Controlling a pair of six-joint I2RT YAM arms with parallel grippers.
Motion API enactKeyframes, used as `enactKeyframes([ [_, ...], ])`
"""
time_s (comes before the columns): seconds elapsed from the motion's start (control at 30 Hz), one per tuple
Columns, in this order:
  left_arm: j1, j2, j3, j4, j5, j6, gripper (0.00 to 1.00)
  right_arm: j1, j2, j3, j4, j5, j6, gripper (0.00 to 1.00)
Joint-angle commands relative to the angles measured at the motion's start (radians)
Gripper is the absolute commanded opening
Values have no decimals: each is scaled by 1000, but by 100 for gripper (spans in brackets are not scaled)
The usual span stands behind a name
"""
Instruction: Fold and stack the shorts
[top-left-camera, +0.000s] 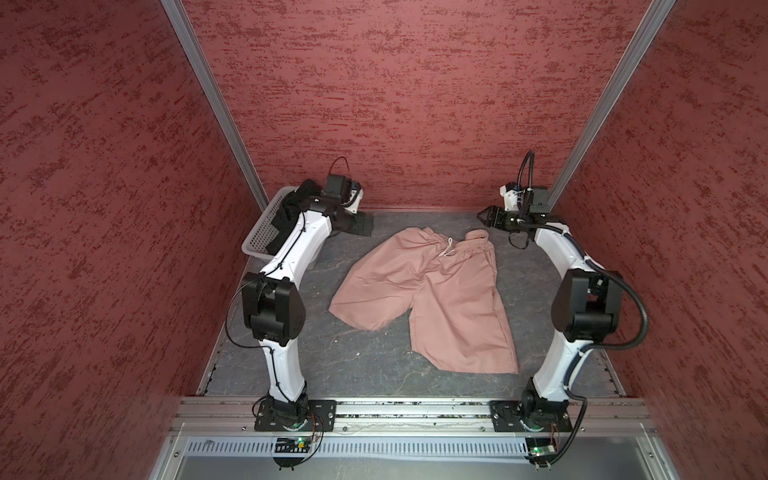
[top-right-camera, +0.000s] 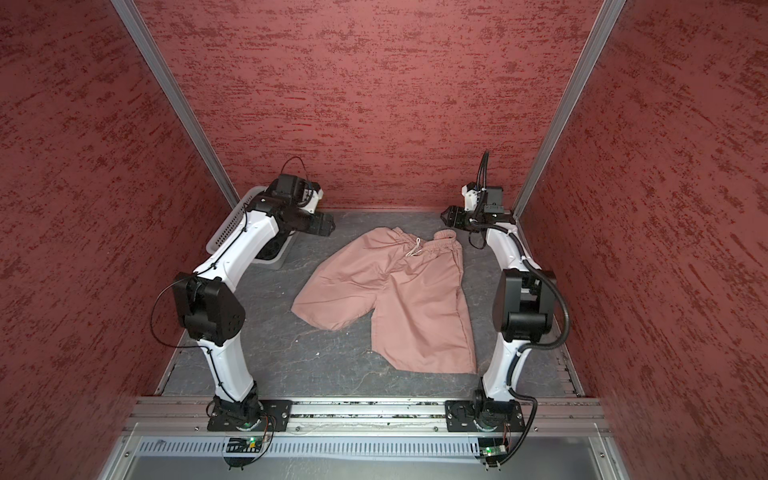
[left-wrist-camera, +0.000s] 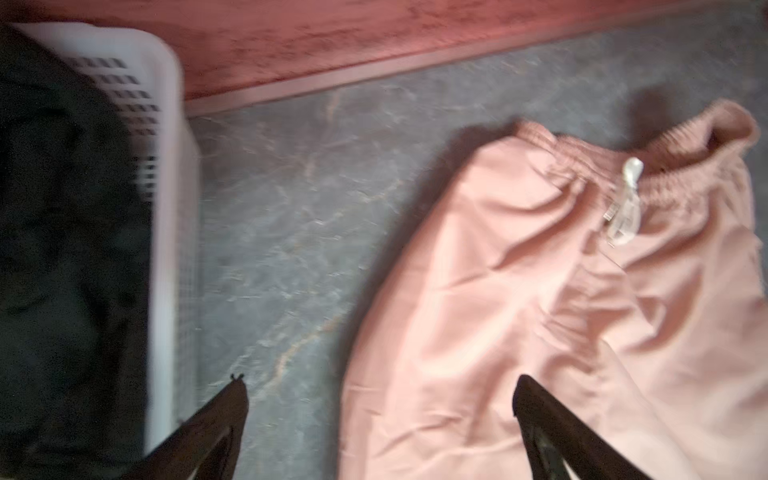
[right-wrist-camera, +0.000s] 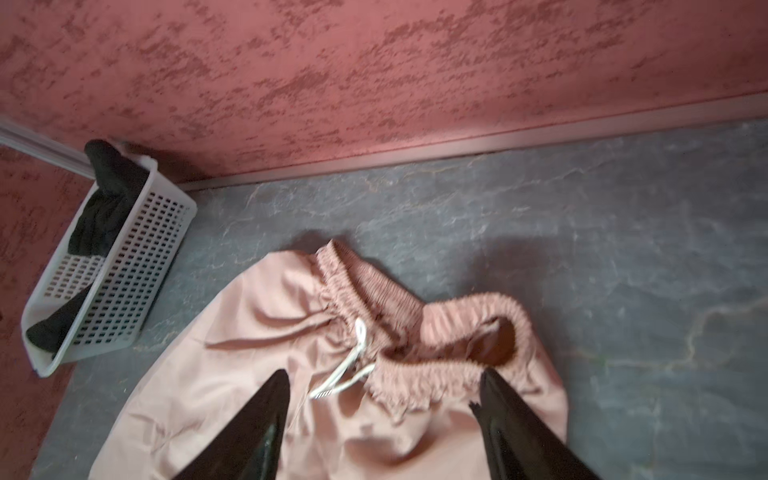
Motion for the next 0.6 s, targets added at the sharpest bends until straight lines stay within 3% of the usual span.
enactKeyframes([
  [0.0,-84,28,-48,196,82,19,100,50,-50,-145,50,69,92,62],
  [0.13,-141,190,163,200,194,52,99,60,-129,-344,157,74,195,55],
  [0.23,-166,388,410,134,245,62,99,71,-159,-451,194,69,238,54],
  [0.37,-195,628,707,48,261,62,99,81,-182,-572,221,76,271,54],
  [0.43,-208,696,772,45,262,78,99,80,-197,-609,227,89,279,54],
  [0.57,-206,754,755,84,283,62,99,73,-196,-647,245,115,300,57],
])
